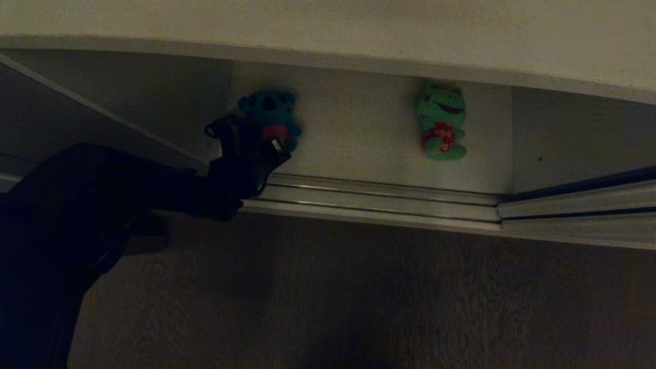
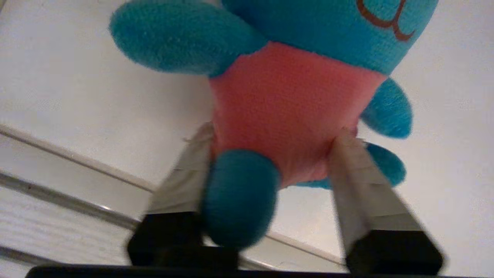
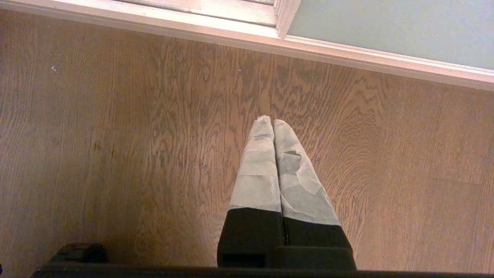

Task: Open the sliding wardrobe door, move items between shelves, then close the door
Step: Place the blue doll on the higher shelf

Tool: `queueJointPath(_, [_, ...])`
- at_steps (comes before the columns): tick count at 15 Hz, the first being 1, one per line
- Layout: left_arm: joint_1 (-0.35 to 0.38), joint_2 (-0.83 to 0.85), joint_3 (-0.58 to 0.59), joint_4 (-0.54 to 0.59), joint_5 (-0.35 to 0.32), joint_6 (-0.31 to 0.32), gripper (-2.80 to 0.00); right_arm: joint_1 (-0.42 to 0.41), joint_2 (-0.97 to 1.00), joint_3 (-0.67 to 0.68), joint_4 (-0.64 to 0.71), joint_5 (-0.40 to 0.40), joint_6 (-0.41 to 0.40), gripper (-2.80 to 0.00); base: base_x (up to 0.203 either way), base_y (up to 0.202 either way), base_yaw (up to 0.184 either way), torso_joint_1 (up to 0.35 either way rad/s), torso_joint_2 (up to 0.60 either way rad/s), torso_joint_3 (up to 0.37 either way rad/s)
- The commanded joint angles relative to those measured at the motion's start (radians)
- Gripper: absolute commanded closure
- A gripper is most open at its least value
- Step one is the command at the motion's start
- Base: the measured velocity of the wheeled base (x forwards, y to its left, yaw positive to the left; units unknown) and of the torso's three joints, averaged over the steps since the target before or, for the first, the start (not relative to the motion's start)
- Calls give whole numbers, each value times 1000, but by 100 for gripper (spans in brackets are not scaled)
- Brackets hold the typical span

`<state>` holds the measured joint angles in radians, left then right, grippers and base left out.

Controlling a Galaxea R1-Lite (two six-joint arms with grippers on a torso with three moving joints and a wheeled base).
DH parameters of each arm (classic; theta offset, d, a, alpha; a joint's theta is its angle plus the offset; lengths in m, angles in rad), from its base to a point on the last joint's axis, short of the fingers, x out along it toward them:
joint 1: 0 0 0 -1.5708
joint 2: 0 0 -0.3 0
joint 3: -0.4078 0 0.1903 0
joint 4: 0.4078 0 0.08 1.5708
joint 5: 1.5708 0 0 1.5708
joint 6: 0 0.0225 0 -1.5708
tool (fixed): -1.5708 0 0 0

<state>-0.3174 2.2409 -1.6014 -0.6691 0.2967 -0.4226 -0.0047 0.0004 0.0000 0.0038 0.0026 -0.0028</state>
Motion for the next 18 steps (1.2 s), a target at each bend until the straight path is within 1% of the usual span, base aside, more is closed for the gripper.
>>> queueJointPath(1, [0,3,-13,-2,2,-1,0,0,-1,0,0,0,0,0,0,0,0,0,0,0])
queueJointPath(6, [-10,-23,9,21,-12,-6,0,0,0,0,1,0,0,0,0,0,0,0,0,0])
queueJointPath(8, [-20,-91,63,126,-66,-7,0,0,-1,0,1,0,0,0,0,0,0,0,0,0])
queueJointPath(9, [-23,-132,89,158,-81,-7,0,0,-2,0,1,0,0,0,0,0,0,0,0,0])
queueJointPath(14, [-62,-402,301,296,-94,7,0,0,0,0,1,0,0,0,0,0,0,0,0,0])
queueJointPath(16, [-88,-504,387,344,-90,24,0,0,-1,0,1,0,0,0,0,0,0,0,0,0])
queueJointPath(18, [-108,-589,488,416,-89,35,0,0,0,0,1,0,0,0,0,0,0,0,0,0])
